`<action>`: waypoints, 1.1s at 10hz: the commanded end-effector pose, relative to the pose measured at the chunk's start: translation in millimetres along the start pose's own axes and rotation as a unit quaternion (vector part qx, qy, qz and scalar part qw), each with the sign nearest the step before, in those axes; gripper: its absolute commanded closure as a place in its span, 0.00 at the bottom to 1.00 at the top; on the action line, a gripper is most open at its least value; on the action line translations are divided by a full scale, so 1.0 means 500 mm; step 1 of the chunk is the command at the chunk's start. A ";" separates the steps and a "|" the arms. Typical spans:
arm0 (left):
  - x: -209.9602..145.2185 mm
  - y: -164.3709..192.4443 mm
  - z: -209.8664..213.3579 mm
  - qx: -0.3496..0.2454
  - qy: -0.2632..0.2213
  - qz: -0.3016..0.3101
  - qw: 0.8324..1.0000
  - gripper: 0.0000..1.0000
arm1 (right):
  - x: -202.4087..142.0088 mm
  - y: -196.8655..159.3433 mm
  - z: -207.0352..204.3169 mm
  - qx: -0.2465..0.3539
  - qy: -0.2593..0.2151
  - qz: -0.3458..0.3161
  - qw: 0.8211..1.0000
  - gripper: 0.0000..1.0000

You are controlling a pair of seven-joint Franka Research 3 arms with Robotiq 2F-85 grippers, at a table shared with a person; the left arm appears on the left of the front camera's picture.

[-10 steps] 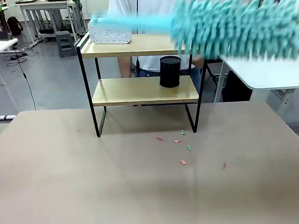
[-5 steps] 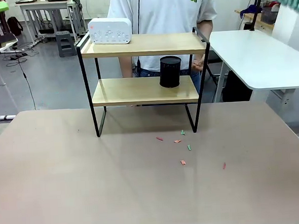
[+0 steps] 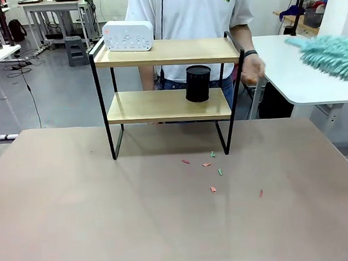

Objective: Clean the shelf.
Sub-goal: Hand the Duster back to the human.

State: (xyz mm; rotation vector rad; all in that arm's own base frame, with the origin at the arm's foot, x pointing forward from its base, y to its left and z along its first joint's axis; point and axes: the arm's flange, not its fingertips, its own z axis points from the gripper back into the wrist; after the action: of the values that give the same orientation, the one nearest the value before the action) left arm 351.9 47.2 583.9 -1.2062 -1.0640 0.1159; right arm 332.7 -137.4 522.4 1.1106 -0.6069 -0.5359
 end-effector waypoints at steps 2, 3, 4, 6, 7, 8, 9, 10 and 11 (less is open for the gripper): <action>-0.002 -0.008 0.002 -0.002 0.007 0.003 1.000 0.00 | 0.022 -0.004 -0.086 -0.014 0.036 -0.039 0.999 1.00; -0.002 -0.008 0.002 -0.002 0.007 0.003 1.000 0.00 | 0.026 -0.016 -0.103 -0.023 0.046 -0.046 0.998 1.00; -0.002 -0.008 0.002 -0.002 0.007 0.003 1.000 0.00 | 0.029 -0.025 -0.114 -0.036 0.049 -0.054 0.997 1.00; -0.002 -0.008 0.002 -0.002 0.007 0.003 1.000 0.00 | 0.028 -0.030 -0.128 -0.037 0.054 -0.050 0.997 1.00; -0.002 -0.008 0.002 -0.002 0.007 0.003 1.000 0.00 | 0.025 -0.030 -0.132 -0.033 0.057 -0.047 0.997 1.00; -0.002 -0.008 0.002 -0.002 0.007 0.003 1.000 0.00 | 0.023 -0.031 -0.133 -0.027 0.058 -0.045 0.997 1.00; -0.002 -0.008 0.002 -0.002 0.007 0.003 1.000 0.00 | 0.021 -0.030 -0.135 -0.013 0.065 -0.040 0.997 1.00; -0.002 -0.008 0.002 -0.002 0.007 0.003 1.000 0.00 | 0.018 -0.024 -0.138 -0.002 0.075 -0.034 0.997 0.38; -0.002 -0.008 0.002 -0.002 0.007 0.003 1.000 0.00 | 0.015 -0.018 -0.139 0.006 0.080 -0.031 0.996 0.27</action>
State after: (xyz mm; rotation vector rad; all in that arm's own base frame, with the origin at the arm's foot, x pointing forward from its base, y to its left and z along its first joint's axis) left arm 351.9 46.1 584.0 -1.2075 -1.0622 0.1125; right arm 385.8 -100.5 490.3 1.1351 -0.4366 -0.5230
